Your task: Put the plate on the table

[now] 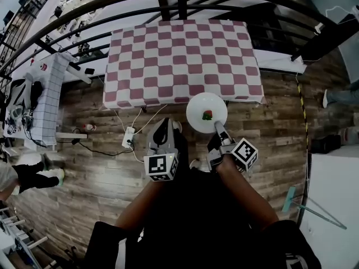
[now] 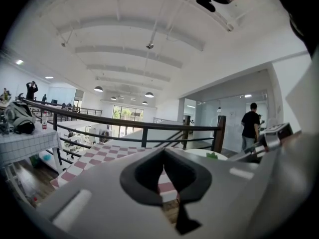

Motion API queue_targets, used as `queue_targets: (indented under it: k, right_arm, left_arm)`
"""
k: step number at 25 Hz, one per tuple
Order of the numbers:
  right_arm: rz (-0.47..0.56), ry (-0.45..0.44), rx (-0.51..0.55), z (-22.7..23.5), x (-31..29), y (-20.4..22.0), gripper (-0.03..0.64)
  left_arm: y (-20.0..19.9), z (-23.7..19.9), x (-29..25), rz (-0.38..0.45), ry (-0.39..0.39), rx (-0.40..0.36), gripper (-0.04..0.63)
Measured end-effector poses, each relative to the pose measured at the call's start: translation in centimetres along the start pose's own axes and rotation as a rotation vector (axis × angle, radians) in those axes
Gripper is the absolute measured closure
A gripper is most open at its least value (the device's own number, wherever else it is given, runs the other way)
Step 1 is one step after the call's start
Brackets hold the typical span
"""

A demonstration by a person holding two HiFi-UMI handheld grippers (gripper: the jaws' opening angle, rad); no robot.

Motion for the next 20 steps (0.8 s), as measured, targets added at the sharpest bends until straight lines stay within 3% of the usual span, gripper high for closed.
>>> queue_targets:
  k: [3, 20]
  right_arm:
    - [-0.004, 0.014, 0.003, -0.1, -2.0, -0.5, 0.607]
    - [0.014, 0.05, 0.011, -4.7, -18.2, -4.7, 0.607]
  left_arm:
    - [-0.4, -0.4, -1.8, 0.01, 0.011, -0.026, 0.586]
    - [-4.3, -7.9, -16.7, 0.017, 0.031, 0.027, 0.586]
Point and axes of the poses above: the fingertips, and each gripper's own axes: x backward along the fingers, z to its right, y out of its underside, the point moved 3 cm from there along x, backward along the fingers, and after that the axes turned 3 degrees about -y, right-handed, at the moved point
